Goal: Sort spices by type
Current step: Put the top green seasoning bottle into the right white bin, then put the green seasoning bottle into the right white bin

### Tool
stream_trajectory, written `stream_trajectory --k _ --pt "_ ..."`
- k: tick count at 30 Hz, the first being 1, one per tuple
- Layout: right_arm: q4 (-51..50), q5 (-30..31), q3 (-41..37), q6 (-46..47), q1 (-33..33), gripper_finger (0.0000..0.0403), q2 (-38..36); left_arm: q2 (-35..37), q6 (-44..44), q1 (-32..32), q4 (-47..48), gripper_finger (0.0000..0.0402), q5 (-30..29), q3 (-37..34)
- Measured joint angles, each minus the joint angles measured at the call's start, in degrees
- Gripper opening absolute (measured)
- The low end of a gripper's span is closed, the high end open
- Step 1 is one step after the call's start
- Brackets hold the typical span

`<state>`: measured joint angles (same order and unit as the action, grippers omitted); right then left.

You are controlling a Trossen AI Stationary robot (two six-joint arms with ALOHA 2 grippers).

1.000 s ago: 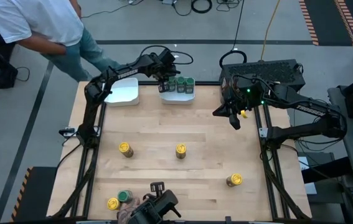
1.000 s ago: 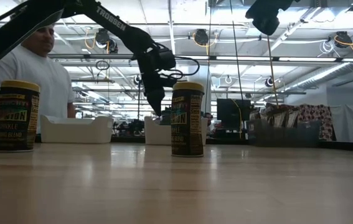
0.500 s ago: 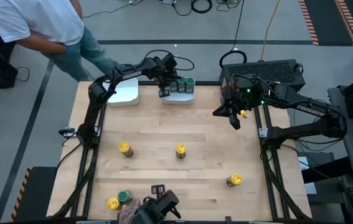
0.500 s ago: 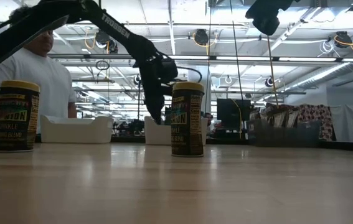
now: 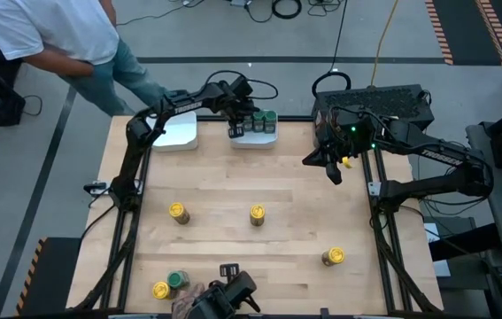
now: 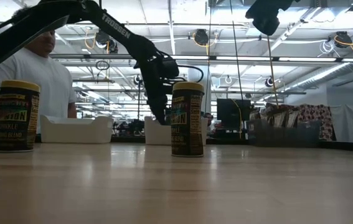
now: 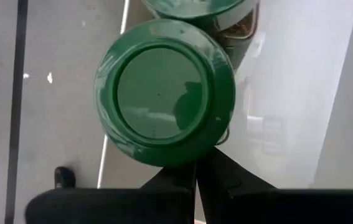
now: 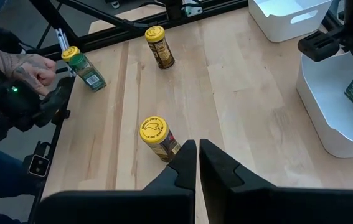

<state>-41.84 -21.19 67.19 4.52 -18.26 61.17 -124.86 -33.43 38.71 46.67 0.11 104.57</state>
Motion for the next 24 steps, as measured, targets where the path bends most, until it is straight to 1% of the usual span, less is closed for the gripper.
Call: stream_trajectory --k 8,15,21,24 --pt "0.0 0.0 0.0 -0.2 0.0 0.0000 0.0 0.0 -1.9 -0.2 -1.5 0.0011 1.1 0.0" --pt "0.0 0.0 0.0 -0.7 0.0 0.0000 0.0 0.7 -2.0 -0.1 -0.1 0.0011 0.7 0.0" --pt "0.2 0.0 0.0 -0.7 0.0 0.0000 0.0 5.2 -4.2 -0.1 1.9 0.0005 0.0 0.0" --pt "0.8 0.0 0.0 -0.6 0.0 0.0000 0.0 9.3 -3.0 -0.3 5.1 0.0005 0.0 0.0"
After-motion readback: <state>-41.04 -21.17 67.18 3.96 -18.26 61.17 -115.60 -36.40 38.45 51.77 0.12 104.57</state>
